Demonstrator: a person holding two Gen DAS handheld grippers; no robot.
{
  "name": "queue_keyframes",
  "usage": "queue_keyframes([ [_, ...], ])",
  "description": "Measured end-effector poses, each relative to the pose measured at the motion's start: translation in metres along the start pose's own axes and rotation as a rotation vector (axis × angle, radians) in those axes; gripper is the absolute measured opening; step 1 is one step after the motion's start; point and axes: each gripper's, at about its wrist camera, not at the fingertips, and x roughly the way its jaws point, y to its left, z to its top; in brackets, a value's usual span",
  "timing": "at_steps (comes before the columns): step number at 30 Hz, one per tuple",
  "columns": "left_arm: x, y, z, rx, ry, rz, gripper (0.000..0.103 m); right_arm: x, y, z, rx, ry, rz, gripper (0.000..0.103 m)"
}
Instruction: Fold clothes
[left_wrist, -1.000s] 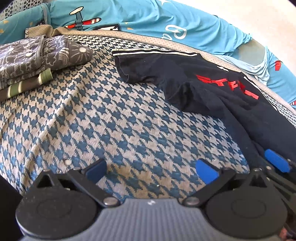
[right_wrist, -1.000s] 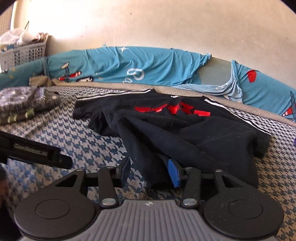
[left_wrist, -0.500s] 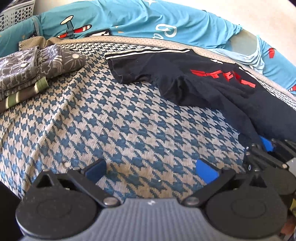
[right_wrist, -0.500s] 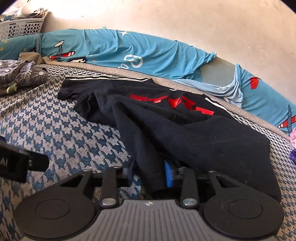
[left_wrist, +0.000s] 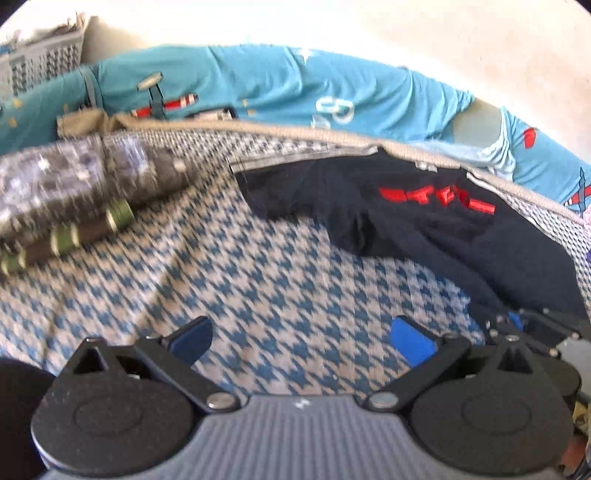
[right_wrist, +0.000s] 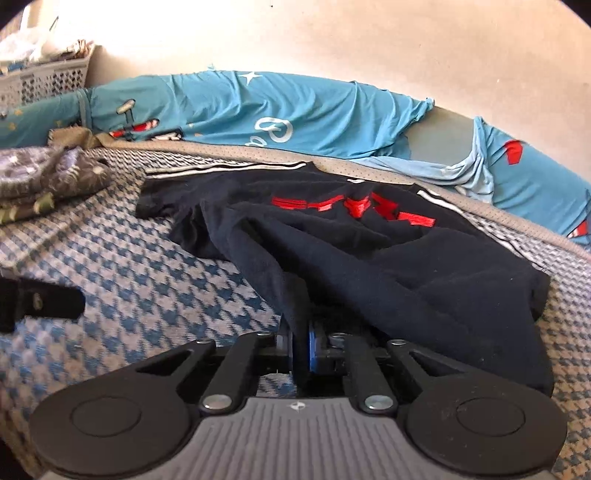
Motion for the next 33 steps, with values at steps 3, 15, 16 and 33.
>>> queue_keyframes([
  [3, -0.016, 0.012, 0.015, 0.001, -0.04, 0.032, 0.103, -0.006, -0.003, 0.001, 0.029, 0.002, 0.043, 0.008],
  [15, -0.041, 0.056, 0.029, -0.129, -0.086, 0.013, 0.103, -0.038, -0.015, 0.006, 0.168, -0.012, 0.28, 0.009],
  [16, -0.04, 0.055, 0.028, -0.129, -0.083, 0.009, 0.103, -0.04, -0.015, 0.005, 0.171, -0.014, 0.296, 0.008],
  [33, -0.026, 0.03, 0.01, -0.094, -0.026, -0.008, 0.103, -0.059, 0.002, 0.002, 0.22, -0.009, 0.604, 0.009],
])
